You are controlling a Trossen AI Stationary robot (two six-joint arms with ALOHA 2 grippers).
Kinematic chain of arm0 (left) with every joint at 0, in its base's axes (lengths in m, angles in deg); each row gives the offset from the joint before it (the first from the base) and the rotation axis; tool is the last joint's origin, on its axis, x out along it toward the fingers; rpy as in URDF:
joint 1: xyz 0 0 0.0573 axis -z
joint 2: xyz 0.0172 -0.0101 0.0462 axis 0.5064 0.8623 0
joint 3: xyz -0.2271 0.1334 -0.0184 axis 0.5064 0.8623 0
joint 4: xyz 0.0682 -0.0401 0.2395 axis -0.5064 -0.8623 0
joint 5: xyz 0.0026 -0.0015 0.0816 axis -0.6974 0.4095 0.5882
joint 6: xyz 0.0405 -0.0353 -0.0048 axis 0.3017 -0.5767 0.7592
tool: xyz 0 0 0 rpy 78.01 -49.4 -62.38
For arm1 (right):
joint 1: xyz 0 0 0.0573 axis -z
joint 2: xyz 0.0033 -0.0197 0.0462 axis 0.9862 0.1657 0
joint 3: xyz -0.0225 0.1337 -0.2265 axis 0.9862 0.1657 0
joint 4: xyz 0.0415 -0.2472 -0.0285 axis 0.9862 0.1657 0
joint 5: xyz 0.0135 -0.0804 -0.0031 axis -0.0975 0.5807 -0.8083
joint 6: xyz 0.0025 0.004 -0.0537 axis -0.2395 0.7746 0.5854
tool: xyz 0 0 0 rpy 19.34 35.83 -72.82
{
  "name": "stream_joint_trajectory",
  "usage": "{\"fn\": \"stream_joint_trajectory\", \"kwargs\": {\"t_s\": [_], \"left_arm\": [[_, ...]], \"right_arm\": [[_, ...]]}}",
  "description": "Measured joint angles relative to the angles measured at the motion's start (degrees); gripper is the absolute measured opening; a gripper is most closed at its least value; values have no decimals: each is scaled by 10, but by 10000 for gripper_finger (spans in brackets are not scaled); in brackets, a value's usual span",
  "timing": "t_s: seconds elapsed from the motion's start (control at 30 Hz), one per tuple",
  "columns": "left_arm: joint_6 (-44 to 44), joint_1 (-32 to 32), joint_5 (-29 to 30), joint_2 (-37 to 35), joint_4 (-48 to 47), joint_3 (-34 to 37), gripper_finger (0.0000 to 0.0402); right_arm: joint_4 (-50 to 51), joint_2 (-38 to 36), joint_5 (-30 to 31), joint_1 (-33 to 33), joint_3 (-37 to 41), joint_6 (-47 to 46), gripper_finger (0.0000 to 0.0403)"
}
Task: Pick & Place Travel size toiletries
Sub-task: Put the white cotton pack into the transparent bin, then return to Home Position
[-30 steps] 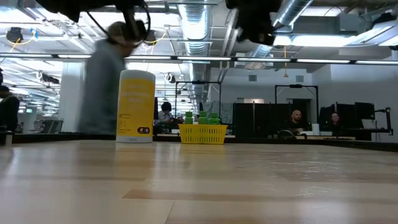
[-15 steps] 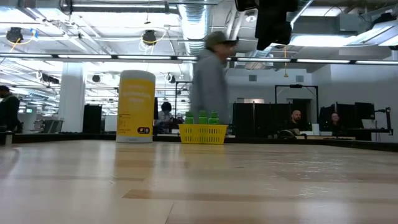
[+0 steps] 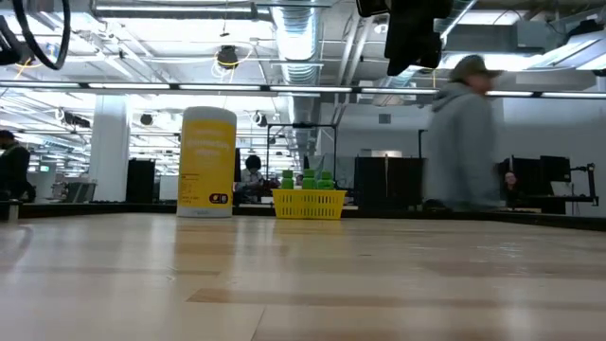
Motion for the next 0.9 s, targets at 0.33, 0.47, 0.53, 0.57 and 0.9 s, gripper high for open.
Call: {"fn": "stream_joint_trajectory", "kwargs": {"t_s": [0.33, 0.47, 0.53, 0.57, 0.9], "left_arm": [[16, 11, -1, 16, -37, 0, 117], [7, 11, -2, 16, -36, 0, 165], [-17, 6, -3, 16, -36, 0, 182], [-33, 3, -5, 15, -36, 0, 188], [-56, -41, 3, -105, -29, 0, 161]], "right_arm": [[0, 0, 0, 0, 0, -3, 119], [0, 0, 0, -1, 0, -3, 119], [0, 0, 0, -1, 0, -3, 119], [0, 0, 0, -1, 0, -3, 119], [-71, -27, -7, 17, 0, 45, 119]]}}
